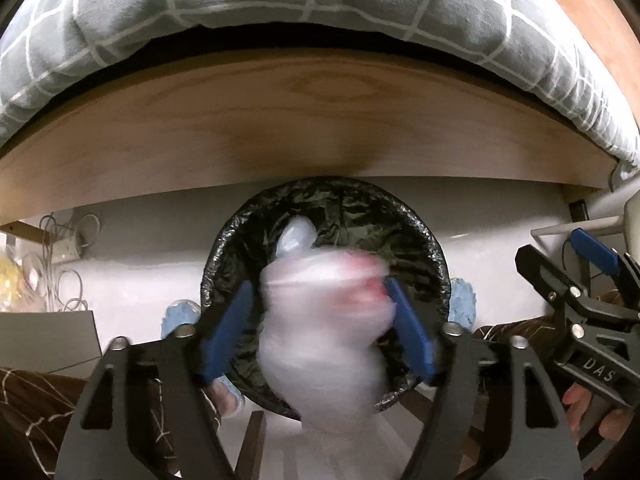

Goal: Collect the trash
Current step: 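Open the left tool over the bin while the right tool releases the bubble wrap, then move both open tools back toward the trash on the bed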

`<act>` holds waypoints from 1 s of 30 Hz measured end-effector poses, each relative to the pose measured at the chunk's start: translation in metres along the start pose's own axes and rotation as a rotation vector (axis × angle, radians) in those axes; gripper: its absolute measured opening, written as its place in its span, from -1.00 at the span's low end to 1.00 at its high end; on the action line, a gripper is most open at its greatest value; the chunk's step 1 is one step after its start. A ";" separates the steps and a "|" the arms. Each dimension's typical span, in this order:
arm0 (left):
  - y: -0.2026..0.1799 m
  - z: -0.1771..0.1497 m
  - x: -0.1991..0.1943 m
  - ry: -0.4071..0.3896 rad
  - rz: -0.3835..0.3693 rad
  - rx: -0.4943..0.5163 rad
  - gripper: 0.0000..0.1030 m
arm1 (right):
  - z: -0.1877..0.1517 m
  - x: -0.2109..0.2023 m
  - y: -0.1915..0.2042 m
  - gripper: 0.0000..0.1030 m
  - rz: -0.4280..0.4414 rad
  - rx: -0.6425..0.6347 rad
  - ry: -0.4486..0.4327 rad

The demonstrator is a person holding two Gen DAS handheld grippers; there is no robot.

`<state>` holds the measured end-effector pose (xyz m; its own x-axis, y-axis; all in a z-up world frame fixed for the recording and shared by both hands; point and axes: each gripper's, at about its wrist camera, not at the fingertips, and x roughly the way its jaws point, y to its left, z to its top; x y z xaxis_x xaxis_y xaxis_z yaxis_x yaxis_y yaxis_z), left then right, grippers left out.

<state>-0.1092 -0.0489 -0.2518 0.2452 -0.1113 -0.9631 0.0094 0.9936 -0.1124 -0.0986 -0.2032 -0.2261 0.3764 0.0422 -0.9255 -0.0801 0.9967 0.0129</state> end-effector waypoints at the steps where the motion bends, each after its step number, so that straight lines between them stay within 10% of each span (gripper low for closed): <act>1: 0.001 0.000 -0.002 -0.008 0.001 0.000 0.47 | 0.000 0.000 0.001 0.79 -0.002 -0.003 -0.001; 8: 0.010 0.005 -0.019 -0.057 0.023 -0.005 0.89 | 0.008 -0.010 -0.003 0.79 0.001 0.017 -0.032; 30: 0.023 0.034 -0.128 -0.305 0.021 -0.057 0.89 | 0.051 -0.107 0.006 0.79 0.026 -0.012 -0.278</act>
<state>-0.1074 -0.0117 -0.1231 0.5243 -0.0715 -0.8485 -0.0511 0.9920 -0.1152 -0.0918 -0.1979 -0.1080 0.6128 0.0866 -0.7855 -0.1033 0.9942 0.0290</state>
